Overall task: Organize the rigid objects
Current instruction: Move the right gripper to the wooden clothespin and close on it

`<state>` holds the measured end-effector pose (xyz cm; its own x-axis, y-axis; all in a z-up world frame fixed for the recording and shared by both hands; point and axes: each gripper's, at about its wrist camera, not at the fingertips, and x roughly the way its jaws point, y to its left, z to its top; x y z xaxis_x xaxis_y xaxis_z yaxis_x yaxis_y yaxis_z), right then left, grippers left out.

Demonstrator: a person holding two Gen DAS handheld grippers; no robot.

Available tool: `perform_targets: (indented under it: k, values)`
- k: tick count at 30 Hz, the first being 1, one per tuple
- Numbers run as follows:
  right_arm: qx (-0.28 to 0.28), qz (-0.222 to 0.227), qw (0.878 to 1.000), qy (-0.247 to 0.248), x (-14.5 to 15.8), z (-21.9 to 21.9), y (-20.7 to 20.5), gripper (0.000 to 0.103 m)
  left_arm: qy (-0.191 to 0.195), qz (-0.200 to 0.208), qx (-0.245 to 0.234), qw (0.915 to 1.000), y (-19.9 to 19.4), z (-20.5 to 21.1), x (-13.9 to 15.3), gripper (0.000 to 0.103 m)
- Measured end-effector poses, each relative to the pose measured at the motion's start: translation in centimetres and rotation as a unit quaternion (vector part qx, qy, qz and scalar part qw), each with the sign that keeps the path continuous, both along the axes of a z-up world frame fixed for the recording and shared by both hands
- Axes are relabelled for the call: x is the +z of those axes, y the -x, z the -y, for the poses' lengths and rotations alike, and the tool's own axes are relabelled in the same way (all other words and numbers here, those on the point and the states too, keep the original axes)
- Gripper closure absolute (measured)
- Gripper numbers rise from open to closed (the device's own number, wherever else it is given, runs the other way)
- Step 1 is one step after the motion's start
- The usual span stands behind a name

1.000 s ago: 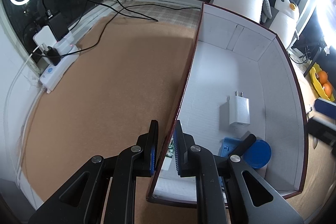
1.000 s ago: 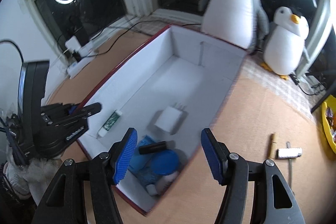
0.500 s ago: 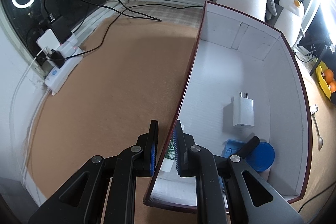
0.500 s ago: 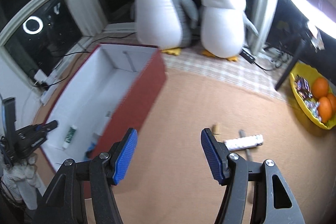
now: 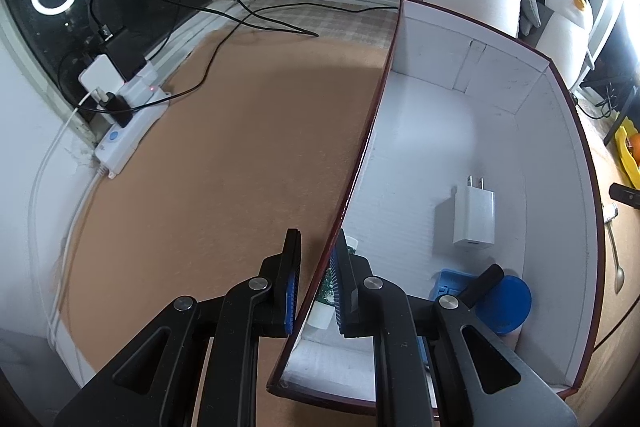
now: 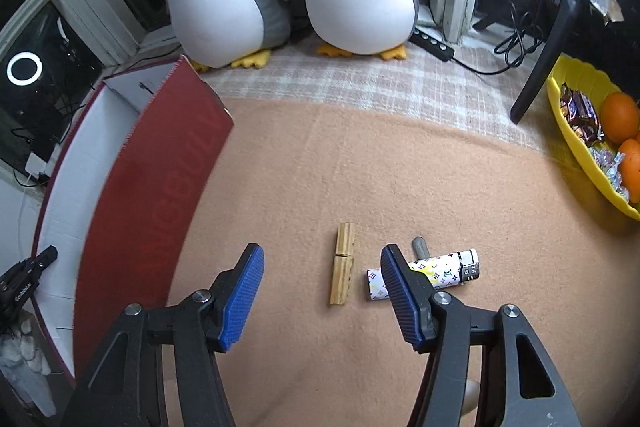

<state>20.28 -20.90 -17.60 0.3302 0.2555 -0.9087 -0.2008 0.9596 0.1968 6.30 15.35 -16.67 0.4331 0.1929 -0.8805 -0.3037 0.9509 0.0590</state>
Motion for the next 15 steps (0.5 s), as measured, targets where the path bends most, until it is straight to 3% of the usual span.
perform_targets:
  k: [15]
  values:
    - [0.031,-0.038,0.998,0.040,-4.2,-0.8,-1.3,0.070,-0.008,-0.007,0.004,0.9999,-0.3,0.3,-0.1,0.089]
